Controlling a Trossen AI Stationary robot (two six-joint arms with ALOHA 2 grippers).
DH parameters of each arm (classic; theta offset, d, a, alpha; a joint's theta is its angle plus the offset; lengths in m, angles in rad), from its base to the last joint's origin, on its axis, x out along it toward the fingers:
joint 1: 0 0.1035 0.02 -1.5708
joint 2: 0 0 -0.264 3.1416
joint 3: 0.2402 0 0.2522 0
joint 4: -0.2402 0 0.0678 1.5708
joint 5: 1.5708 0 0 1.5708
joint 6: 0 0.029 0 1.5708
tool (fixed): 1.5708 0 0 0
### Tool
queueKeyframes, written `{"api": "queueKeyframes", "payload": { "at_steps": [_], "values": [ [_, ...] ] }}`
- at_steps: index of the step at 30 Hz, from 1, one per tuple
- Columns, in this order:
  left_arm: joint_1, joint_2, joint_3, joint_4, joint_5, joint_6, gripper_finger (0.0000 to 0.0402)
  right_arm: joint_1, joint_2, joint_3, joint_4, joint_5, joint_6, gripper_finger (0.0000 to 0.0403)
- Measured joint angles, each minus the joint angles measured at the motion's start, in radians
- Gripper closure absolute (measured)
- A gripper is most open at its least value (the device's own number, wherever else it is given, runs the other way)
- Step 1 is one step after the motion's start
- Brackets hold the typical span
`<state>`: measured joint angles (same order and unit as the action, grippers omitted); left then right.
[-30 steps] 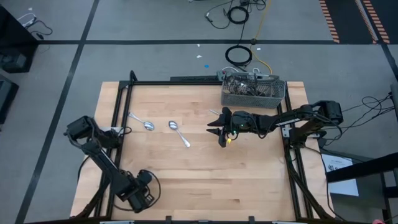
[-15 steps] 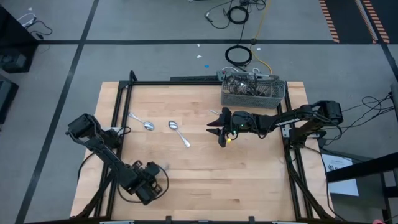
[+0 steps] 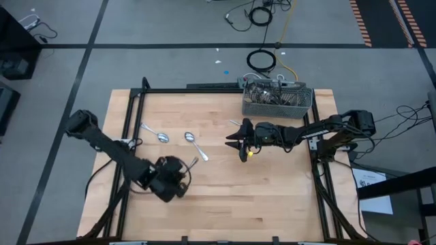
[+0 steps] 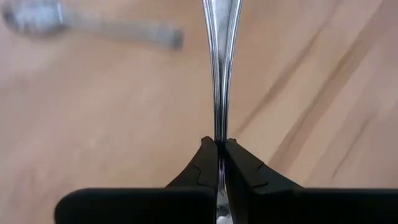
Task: Sort silverware
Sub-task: Put the silver spoon into the gray utensil holder
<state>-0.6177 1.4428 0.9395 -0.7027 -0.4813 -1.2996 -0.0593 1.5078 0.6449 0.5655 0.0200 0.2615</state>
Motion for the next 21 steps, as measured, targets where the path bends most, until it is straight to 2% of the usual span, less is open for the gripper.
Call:
{"api": "queueKeyframes", "payload": {
  "at_steps": [3,6,10,14,16,19,21],
  "values": [
    [0.040,-0.067,0.000,0.071,-0.086,0.056,0.0389,0.008,0.000,0.000,0.002,0.000,0.000,0.0289],
    [0.083,-0.135,0.001,0.153,-0.120,0.130,0.0389,0.019,0.000,0.000,0.061,-0.011,-0.024,0.0289],
    [0.144,-0.225,0.001,0.263,-0.117,0.256,0.0389,0.034,0.000,0.000,0.258,-0.108,-0.194,0.0289],
    [0.210,-0.309,0.002,0.399,-0.018,0.406,0.0389,0.076,0.000,0.002,0.472,-0.162,-0.379,0.0289],
    [0.238,-0.346,0.002,0.488,0.048,0.491,0.0389,0.103,0.000,0.029,0.509,-0.162,-0.455,0.0289],
    [0.275,-0.396,0.003,0.616,0.177,0.593,0.0389,0.153,0.000,0.126,0.469,-0.115,-0.557,0.0289],
    [0.297,-0.420,0.003,0.677,0.280,0.641,0.0389,0.185,0.000,0.227,0.356,-0.051,-0.664,0.0289]
  ]
}}
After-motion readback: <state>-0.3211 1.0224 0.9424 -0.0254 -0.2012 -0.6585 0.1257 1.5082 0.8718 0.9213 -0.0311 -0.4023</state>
